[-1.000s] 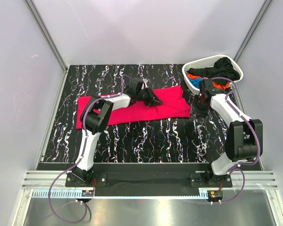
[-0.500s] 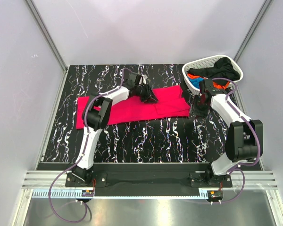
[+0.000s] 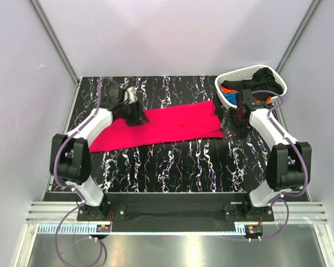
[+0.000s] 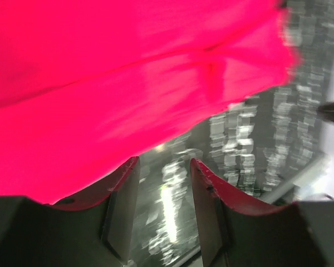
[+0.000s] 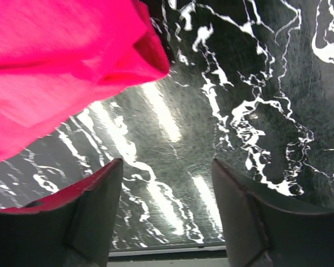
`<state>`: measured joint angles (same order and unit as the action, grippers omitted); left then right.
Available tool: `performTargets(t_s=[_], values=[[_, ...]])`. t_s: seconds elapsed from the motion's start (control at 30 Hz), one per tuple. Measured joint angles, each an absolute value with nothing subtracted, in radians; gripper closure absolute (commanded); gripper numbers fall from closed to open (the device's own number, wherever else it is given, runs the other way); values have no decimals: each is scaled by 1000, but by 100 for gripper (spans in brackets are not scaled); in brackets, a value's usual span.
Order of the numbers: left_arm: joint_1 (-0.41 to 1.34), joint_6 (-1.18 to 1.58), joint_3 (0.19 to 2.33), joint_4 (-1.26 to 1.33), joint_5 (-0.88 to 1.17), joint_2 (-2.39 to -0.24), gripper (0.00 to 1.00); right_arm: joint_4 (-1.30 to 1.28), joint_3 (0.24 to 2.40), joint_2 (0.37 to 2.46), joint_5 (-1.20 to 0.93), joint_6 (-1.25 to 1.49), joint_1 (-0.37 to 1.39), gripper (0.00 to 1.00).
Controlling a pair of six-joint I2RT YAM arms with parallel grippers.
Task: Fold and stack the t-shirts
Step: Fold the tshirt
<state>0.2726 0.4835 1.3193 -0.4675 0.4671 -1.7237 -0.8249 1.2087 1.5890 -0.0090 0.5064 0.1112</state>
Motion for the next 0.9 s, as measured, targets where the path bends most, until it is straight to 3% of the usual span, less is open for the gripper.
performTargets(t_s=[0.1, 0.3, 0.6, 0.77, 0.9], values=[[169, 440, 1177, -508, 408, -1652, 52, -828, 1250, 1599, -10, 541, 113, 16], [53, 399, 1069, -611, 321, -1651, 52, -797, 1377, 1709, -9, 624, 158, 17], [58, 396, 1070, -608, 293, -1692, 52, -772, 1590, 1967, -27, 696, 295, 19], [82, 402, 1054, -575, 351, -1682, 42, -774, 1598, 1981, -40, 686, 303, 18], [177, 447, 1054, -479, 457, -1679, 41, -772, 1568, 1960, -40, 641, 265, 19]])
